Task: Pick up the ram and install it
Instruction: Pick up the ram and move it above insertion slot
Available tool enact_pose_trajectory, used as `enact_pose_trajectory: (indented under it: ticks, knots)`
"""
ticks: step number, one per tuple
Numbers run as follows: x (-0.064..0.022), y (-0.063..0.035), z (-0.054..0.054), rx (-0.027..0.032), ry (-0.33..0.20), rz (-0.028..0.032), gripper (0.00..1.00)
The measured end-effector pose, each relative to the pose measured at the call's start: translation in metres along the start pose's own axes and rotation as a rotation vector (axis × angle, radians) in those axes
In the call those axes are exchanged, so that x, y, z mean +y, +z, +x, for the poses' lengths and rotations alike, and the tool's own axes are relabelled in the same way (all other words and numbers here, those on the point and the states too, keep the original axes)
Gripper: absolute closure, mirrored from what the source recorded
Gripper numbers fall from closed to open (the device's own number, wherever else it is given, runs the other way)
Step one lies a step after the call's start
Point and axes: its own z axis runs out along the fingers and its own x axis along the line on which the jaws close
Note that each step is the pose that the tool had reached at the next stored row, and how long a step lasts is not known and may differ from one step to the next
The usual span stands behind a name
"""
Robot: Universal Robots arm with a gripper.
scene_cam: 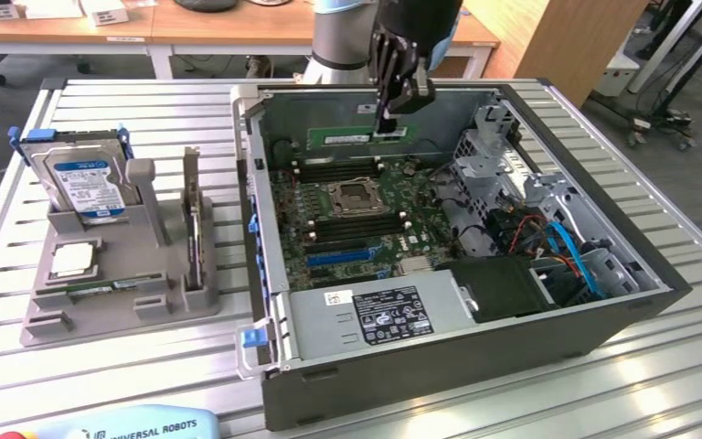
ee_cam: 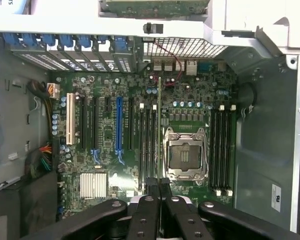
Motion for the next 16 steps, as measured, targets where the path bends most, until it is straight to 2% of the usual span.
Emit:
enact_pose_trajectory:
  ticks: [9,16]
  knots:
    - [-0.0005,0.0139,0.0,0.0,0.0,0.0,0.89]
    - [-0.0025,0.0143,0.0,-0.0001,0.0,0.0,0.89]
